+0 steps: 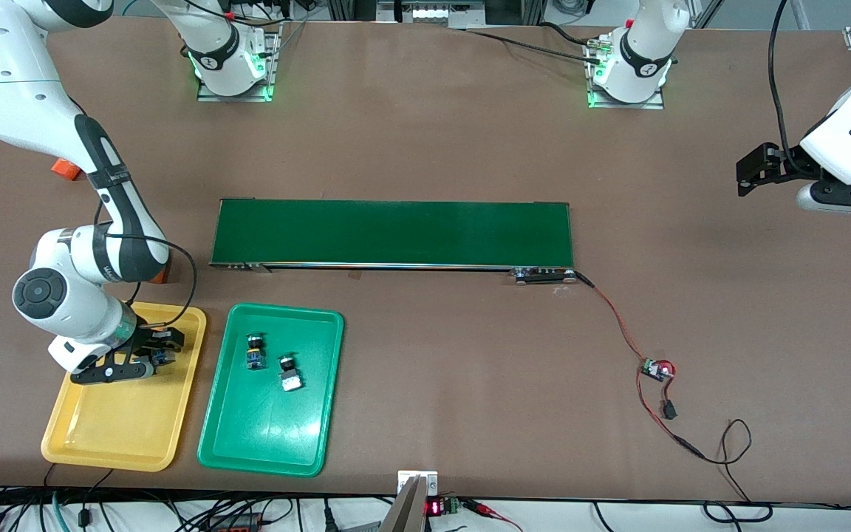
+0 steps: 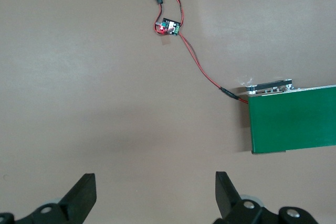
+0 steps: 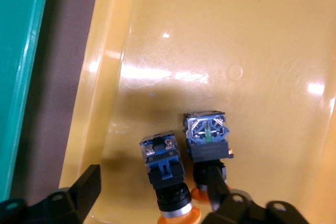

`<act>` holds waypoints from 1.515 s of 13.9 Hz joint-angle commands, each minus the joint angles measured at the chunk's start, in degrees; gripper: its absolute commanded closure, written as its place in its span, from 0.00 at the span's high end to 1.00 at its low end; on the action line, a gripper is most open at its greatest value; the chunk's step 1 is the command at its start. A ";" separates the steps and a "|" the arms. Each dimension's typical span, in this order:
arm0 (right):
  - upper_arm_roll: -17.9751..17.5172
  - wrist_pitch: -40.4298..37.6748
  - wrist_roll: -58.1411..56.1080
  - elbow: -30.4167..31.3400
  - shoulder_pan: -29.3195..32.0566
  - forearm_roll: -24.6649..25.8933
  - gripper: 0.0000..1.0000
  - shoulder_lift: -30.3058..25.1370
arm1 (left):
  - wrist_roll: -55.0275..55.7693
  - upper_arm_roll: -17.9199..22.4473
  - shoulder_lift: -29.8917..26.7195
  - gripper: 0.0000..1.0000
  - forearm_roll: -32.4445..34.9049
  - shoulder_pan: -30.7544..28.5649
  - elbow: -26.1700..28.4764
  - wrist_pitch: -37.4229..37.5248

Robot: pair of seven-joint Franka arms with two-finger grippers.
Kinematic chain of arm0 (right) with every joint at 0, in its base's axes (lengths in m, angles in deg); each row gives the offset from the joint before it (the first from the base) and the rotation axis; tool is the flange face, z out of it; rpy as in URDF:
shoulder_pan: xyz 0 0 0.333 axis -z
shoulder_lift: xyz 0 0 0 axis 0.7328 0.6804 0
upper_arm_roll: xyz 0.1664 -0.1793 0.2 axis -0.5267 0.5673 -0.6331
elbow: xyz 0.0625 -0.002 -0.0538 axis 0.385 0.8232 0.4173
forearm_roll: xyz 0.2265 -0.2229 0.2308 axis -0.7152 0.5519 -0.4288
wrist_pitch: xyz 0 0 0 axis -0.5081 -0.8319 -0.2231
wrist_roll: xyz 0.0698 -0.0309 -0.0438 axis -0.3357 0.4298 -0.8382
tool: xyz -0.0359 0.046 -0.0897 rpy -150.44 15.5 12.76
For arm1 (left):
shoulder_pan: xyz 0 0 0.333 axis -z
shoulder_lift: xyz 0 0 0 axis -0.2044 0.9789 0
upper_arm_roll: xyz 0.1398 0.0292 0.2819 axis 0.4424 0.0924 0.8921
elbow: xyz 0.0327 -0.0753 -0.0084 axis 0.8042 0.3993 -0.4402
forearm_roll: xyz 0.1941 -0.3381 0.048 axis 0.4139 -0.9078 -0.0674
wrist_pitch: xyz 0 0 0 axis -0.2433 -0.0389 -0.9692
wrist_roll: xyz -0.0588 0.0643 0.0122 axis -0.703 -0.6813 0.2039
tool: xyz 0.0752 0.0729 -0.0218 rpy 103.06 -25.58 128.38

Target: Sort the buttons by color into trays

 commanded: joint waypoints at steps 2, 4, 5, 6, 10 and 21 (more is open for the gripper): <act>-0.38 -9.35 1.60 0.41 -0.73 -2.31 1.00 -6.67 | -0.60 -0.02 0.07 1.00 1.51 0.14 -0.44 0.74; -0.38 -17.51 1.52 0.67 -1.35 -7.57 1.00 -12.38 | -0.60 -0.02 0.07 1.00 1.51 0.14 -0.44 0.74; -0.38 -21.30 1.43 0.67 -1.27 -8.81 1.00 -14.93 | -0.60 -0.02 0.07 1.00 1.51 0.14 -0.44 0.74; -0.38 -25.07 1.43 0.67 -1.35 -9.00 1.00 -17.83 | -0.60 -0.02 -0.01 1.00 1.34 0.14 -0.44 0.83; -0.38 -35.55 1.61 0.67 -3.46 -10.40 1.00 -27.76 | -0.60 -0.02 -0.02 1.00 1.51 0.14 -0.44 0.91; 8.50 -47.08 -5.16 8.49 -10.41 -13.40 1.00 -49.84 | -0.51 -0.02 0.07 1.00 1.34 0.14 -0.44 1.27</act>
